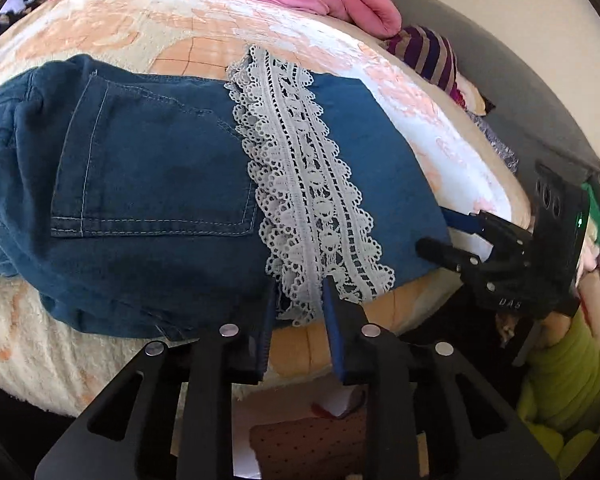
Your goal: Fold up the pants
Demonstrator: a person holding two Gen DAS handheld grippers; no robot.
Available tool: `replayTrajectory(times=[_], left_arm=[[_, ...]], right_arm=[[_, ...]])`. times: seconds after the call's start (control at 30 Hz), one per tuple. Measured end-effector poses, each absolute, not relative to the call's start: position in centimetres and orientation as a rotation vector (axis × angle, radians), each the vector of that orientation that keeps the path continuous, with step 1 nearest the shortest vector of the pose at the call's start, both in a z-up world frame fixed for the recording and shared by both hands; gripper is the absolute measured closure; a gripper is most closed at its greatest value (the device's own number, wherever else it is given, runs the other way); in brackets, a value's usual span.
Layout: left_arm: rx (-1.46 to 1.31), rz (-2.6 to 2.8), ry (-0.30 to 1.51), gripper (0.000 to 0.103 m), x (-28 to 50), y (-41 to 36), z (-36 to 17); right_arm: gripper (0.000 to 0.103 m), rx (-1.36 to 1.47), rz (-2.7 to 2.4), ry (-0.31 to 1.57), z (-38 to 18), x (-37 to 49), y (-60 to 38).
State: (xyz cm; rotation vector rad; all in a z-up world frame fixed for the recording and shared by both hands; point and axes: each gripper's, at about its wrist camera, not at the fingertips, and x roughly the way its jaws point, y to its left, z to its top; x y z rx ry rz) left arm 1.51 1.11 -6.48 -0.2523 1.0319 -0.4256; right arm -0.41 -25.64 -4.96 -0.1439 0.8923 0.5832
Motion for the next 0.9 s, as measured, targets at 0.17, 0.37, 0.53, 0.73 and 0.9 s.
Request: replayTrajectory(times=[0.17,0.37,0.53,0.73,0.9], left_arm=[[-0.201,-0.421,0.998,0.067,1.2,0.7,-5.3],[-0.142,-0.388,0.889,0.062,0.6,0.9,-2.2],[-0.096,-0.427,0.857,0.052,1.5,-1.7,-1.0],[-0.001,-0.472,0.858,0.051,2.3,-5.2,-1.5],[0.052,-0.434,0.916,0.048,3.4,-5.9,-3.6]], right_arm=[[0.036,-0.075,0.575,0.838,-3.0,0.1,-27.1],[0.036,-0.102,0.545,0.781,-0.4,2.7,-27.9],[0.038,-0.123,0.583,0.761,1.3,6.4,-26.7],[0.043,-0.180,0.649,0.823,0.7,11.1,-23.1],[0.043,-0.222,0.672,0.883,-1.0,13.5,-20.8]])
